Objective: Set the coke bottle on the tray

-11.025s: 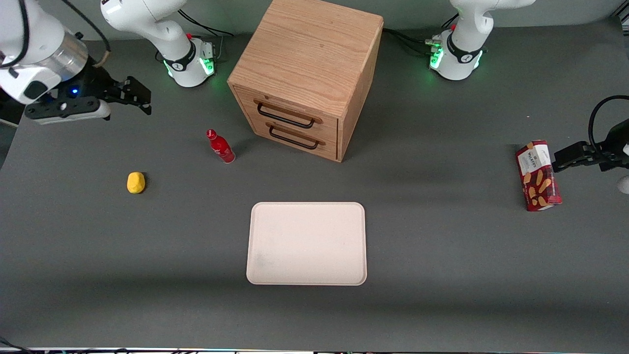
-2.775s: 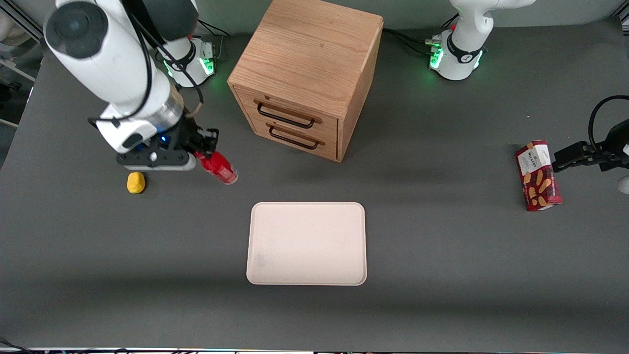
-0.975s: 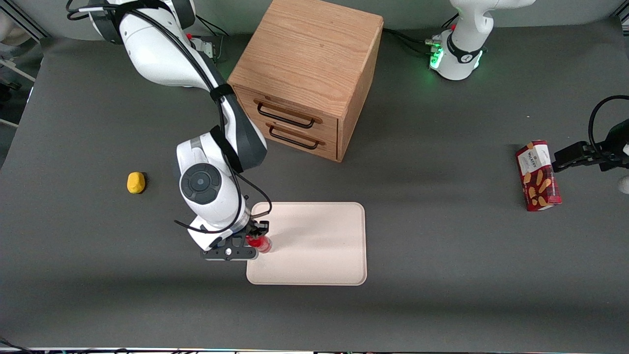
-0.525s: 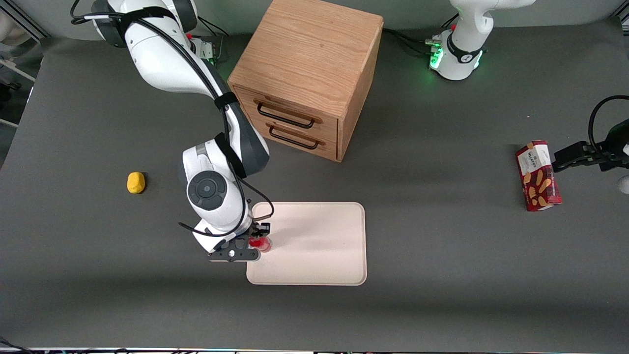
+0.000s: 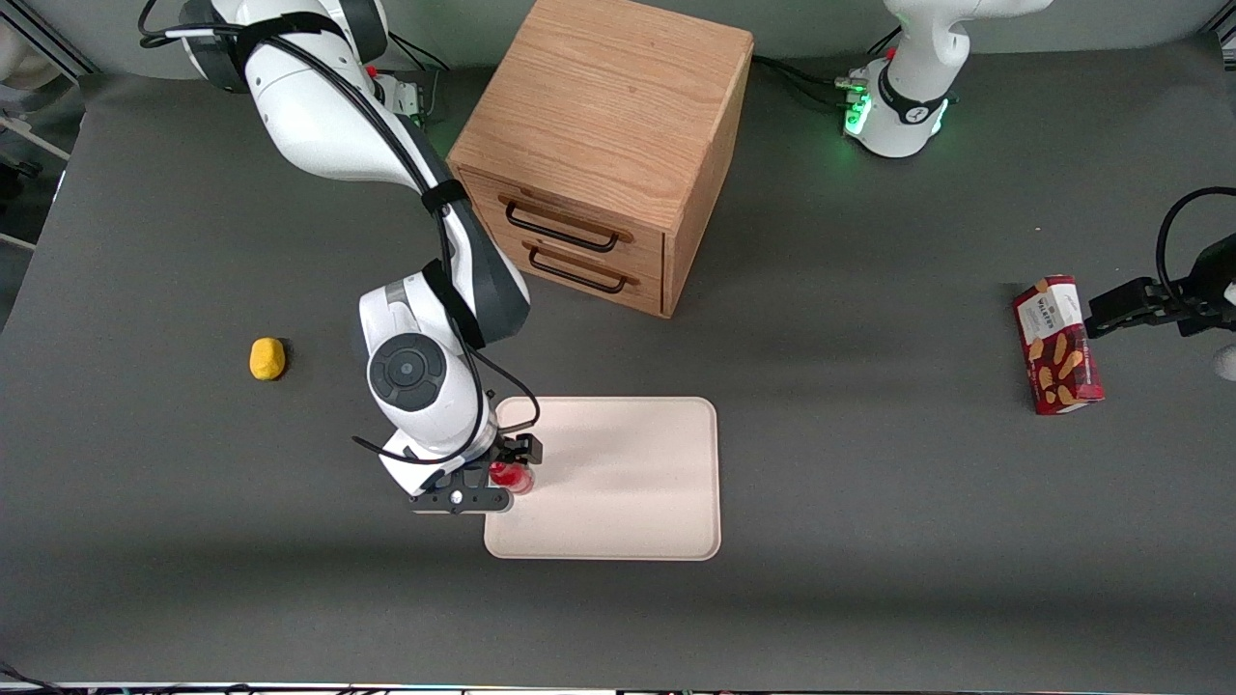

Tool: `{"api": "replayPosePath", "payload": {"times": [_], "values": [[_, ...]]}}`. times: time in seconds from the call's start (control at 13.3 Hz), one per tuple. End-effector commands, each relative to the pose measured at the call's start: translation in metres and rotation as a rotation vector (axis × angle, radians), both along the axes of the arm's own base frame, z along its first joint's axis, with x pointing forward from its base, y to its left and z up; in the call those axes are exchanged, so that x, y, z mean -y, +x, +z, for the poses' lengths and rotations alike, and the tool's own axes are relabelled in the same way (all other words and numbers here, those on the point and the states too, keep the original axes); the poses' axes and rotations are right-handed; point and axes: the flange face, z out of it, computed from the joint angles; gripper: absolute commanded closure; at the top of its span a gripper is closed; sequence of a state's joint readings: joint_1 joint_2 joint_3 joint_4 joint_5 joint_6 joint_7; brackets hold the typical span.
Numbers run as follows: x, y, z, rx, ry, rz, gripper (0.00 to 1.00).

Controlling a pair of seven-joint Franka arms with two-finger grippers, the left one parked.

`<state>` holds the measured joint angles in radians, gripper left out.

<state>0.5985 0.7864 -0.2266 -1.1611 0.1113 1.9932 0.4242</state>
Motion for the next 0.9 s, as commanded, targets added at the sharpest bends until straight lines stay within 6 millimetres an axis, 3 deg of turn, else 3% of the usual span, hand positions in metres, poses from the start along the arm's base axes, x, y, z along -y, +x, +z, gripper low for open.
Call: {"api": "replayPosePath", "payload": {"times": [0.0,0.38,0.45,0.6,0.82], "values": [[0.005,-0.014,0.05,-0.041,0.029,-0.016,0.0],[0.039,-0.066,0.178,-0.147,0.024,-0.016,0.0],[0.055,-0.075,0.199,-0.167,0.025,-0.022,0.0],[0.095,-0.088,0.227,-0.203,0.033,-0.043,0.0],[0.163,-0.107,0.24,-0.221,0.047,0.018,0.0]]}}
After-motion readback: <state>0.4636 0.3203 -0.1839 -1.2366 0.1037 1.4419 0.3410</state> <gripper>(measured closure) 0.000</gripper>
